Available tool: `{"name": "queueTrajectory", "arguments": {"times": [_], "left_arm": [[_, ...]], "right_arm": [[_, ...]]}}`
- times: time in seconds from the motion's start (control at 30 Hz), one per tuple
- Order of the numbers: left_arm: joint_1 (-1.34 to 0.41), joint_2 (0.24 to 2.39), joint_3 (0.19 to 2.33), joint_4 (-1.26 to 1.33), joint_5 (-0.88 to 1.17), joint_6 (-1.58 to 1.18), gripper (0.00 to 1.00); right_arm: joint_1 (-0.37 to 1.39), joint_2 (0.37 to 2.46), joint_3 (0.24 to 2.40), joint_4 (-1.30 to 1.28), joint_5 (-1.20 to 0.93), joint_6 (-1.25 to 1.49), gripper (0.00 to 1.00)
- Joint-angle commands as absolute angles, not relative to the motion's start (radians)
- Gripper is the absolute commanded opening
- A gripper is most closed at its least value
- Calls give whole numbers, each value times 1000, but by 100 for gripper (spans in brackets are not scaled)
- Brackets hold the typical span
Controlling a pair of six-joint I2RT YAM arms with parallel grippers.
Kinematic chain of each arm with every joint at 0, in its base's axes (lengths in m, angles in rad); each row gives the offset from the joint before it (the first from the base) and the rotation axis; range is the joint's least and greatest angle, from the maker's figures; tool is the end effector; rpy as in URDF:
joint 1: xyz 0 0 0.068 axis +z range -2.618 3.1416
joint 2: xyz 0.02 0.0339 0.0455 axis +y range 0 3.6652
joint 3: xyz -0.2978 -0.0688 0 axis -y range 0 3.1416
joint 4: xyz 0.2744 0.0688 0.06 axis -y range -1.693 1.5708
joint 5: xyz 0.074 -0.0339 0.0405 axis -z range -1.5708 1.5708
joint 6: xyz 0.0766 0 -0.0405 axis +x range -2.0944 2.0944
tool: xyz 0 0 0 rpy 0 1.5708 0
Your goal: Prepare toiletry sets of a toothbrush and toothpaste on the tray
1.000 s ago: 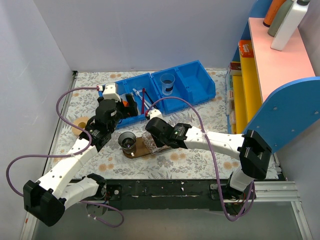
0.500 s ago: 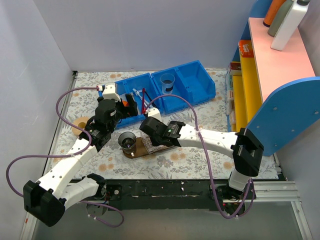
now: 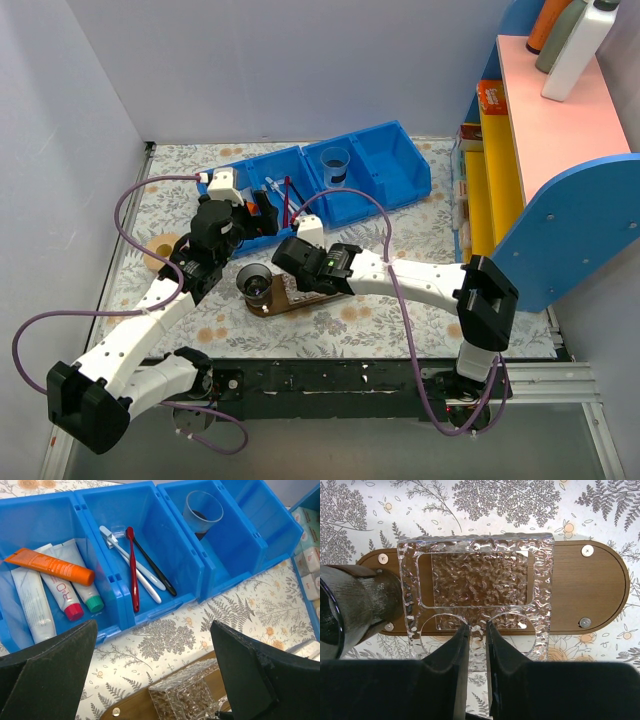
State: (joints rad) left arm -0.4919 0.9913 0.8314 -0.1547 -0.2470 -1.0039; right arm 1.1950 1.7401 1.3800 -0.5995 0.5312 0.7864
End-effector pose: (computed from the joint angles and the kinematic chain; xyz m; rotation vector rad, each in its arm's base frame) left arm 0.2542 -0.1150 0.3323 -0.6624 1.8381 -0.7840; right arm 0.1934 0.3843 0.2518 -0.2808 2.3547 0.2712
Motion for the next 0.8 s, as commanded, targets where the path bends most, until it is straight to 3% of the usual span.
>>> {"name": "queueTrajectory", "arguments": {"times": [0.0, 0.23, 0.77], "left_arm": [[-486, 973, 824, -146, -207, -1006, 98], [-488, 965, 824, -150, -189, -1014, 98], [-488, 965, 824, -150, -183, -1011, 98]], "right_arm": [[1219, 1779, 1459, -630, 615, 870, 1], [1241, 1836, 1551, -713, 647, 910, 1], [1261, 1850, 1542, -729, 661, 927, 1]]}}
